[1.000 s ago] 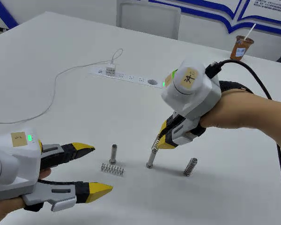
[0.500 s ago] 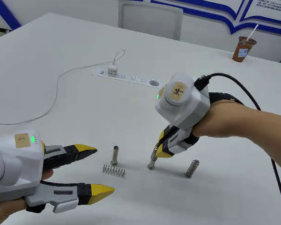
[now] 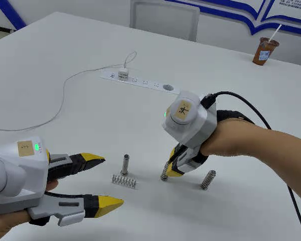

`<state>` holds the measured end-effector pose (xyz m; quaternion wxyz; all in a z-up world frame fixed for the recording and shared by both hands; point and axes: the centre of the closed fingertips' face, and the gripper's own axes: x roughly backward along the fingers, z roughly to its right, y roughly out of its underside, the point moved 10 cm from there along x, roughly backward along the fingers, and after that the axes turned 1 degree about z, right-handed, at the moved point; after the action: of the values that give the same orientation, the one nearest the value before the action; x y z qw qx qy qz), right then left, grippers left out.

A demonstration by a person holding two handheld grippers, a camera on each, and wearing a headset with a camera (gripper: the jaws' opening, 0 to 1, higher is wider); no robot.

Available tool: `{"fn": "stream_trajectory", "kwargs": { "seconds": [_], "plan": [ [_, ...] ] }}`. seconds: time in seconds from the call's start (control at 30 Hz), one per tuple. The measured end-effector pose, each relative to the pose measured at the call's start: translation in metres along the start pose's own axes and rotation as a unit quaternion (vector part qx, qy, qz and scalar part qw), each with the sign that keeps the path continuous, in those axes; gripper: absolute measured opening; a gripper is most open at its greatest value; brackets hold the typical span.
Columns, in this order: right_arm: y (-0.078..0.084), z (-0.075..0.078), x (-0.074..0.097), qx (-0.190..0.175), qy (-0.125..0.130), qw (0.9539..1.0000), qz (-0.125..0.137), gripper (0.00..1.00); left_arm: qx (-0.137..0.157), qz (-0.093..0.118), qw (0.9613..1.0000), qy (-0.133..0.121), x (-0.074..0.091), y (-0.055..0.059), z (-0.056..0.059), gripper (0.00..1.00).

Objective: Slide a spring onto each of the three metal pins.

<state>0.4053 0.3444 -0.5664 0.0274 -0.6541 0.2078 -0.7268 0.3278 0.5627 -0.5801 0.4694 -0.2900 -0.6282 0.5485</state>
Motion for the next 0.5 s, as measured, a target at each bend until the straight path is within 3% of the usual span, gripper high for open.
{"fn": "stream_trajectory", "kwargs": {
  "seconds": [0.23,0.5],
  "plan": [
    [0.000,0.001,0.003,0.000,0.006,1.0000,0.001,0.14,0.000,0.001,1.0000,-0.002,0.000,0.000,-0.001,0.58],
    [-0.008,-0.005,0.023,0.002,0.024,0.9994,0.024,0.20,-0.004,0.001,1.0000,-0.001,0.000,-0.002,-0.001,0.58]
  ]
}}
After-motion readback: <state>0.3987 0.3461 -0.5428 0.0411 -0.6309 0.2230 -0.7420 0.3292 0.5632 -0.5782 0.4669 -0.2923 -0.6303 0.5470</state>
